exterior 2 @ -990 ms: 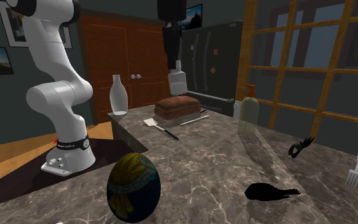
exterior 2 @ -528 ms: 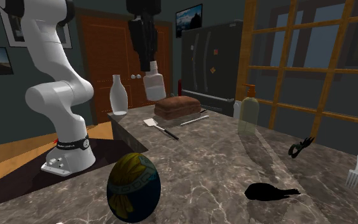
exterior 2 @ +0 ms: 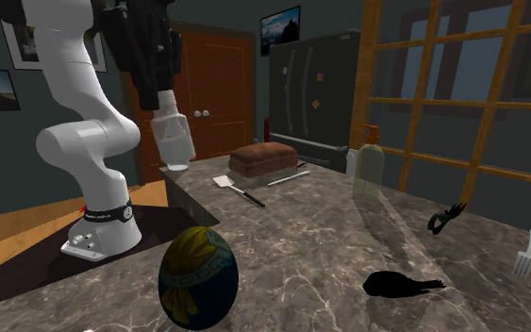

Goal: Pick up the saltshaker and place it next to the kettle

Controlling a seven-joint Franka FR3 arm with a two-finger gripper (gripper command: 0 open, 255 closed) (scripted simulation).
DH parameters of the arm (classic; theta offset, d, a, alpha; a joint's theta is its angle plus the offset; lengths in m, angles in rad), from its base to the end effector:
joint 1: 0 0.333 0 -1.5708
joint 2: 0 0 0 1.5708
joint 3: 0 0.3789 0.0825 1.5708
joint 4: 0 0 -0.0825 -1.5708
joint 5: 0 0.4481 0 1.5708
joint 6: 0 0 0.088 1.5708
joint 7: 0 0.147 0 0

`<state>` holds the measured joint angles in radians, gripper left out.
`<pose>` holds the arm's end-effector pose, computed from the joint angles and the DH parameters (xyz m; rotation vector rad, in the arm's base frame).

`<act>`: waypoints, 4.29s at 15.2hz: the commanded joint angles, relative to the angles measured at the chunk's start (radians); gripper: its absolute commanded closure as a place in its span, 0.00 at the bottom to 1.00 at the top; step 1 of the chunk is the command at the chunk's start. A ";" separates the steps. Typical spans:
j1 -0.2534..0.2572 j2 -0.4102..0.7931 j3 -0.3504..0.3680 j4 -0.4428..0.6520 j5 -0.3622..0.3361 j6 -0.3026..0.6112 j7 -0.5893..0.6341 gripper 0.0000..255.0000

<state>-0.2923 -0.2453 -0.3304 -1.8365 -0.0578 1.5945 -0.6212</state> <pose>0.4147 -0.3319 0.6391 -3.1189 -0.0152 -0.0071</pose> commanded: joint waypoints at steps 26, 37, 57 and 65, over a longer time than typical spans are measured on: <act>-0.413 0.588 -0.373 0.621 0.286 -0.133 -0.750 1.00; -0.363 0.537 -0.373 0.404 0.254 0.041 -0.744 1.00; -0.339 0.548 -0.359 0.145 0.270 0.305 -0.763 1.00; -0.344 0.580 -0.348 0.075 0.297 0.399 -0.781 1.00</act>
<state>-0.6355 0.3318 -0.6793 -1.7508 0.2361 1.9808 -1.3997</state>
